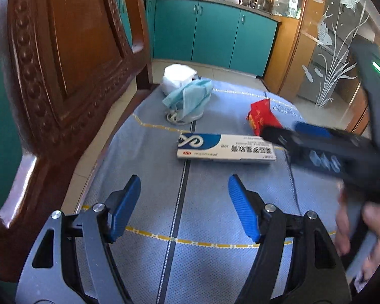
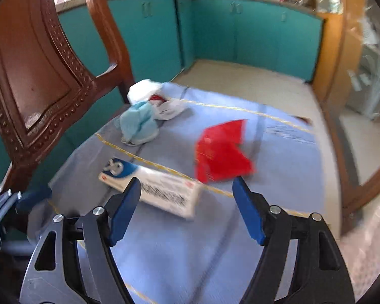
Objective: Collect trash
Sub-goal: 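Grasp the white medicine box with the left tool while the right tool grasps the red packet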
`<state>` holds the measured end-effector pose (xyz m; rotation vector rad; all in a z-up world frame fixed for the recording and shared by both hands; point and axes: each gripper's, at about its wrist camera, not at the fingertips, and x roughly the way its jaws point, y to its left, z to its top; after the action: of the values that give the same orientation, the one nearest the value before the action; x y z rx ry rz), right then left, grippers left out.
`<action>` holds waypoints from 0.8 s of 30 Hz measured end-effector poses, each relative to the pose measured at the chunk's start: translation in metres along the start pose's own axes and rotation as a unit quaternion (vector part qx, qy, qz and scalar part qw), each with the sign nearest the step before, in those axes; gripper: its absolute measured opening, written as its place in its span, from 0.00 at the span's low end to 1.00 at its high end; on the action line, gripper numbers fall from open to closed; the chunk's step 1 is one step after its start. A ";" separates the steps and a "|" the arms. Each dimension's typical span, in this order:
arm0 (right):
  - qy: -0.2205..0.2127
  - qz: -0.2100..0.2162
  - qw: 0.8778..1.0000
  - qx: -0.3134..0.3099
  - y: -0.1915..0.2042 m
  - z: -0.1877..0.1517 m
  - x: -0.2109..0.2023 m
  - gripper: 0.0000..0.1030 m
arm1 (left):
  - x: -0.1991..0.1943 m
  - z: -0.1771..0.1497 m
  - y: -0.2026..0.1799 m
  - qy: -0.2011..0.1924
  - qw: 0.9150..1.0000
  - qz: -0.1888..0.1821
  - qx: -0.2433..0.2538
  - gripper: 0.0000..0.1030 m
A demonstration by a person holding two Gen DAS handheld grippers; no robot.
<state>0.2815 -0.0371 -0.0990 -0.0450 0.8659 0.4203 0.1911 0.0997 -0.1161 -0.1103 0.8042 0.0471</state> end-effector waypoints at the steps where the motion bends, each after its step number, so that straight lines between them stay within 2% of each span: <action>1: 0.000 -0.008 1.000 0.003 -0.003 0.009 0.008 0.71 | 0.002 0.000 0.001 0.003 1.000 0.004 -0.004 0.70; 3: -0.007 -0.046 0.998 0.030 -0.018 0.025 0.017 0.71 | 0.004 -0.001 0.003 0.008 1.000 0.002 -0.011 0.70; 5: 0.013 -0.039 0.996 0.075 -0.036 0.037 0.033 0.71 | 0.006 0.000 0.003 0.010 1.000 -0.004 -0.016 0.70; 6: 0.030 -0.022 0.995 0.098 -0.044 0.041 0.044 0.71 | 0.007 0.000 0.003 0.011 1.000 -0.004 -0.017 0.70; 8: 0.057 -0.017 0.992 0.107 -0.047 0.043 0.063 0.71 | 0.012 0.002 0.001 0.015 1.000 -0.010 -0.019 0.70; 9: 0.063 -0.027 0.992 0.102 -0.046 0.043 0.068 0.67 | 0.013 0.003 0.001 0.016 1.000 -0.015 -0.021 0.71; 10: 0.070 -0.035 0.993 0.085 -0.042 0.042 0.074 0.49 | 0.014 0.005 0.000 0.020 0.999 -0.023 -0.025 0.72; 11: 0.076 -0.036 0.994 0.076 -0.040 0.038 0.076 0.47 | 0.016 0.007 0.000 0.022 0.999 -0.032 -0.030 0.73; 14: 0.081 -0.034 0.995 0.039 -0.033 0.030 0.071 0.43 | 0.022 0.013 0.001 0.030 0.997 -0.046 -0.046 0.75; 19: 0.110 0.010 0.994 0.006 -0.029 0.002 0.047 0.42 | 0.029 0.016 0.014 0.036 0.994 -0.050 -0.088 0.75; 22: 0.124 0.052 0.991 0.014 -0.030 -0.021 0.026 0.42 | 0.029 0.016 0.014 0.035 0.994 -0.050 -0.095 0.78; 24: 0.118 0.061 0.991 0.016 -0.030 -0.038 0.006 0.42 | 0.032 0.017 0.011 0.040 0.993 -0.051 -0.094 0.79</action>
<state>0.2687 -0.0707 -0.1318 -0.0125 1.1116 0.5234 0.2241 0.1128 -0.1287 -0.3331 0.8717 0.0228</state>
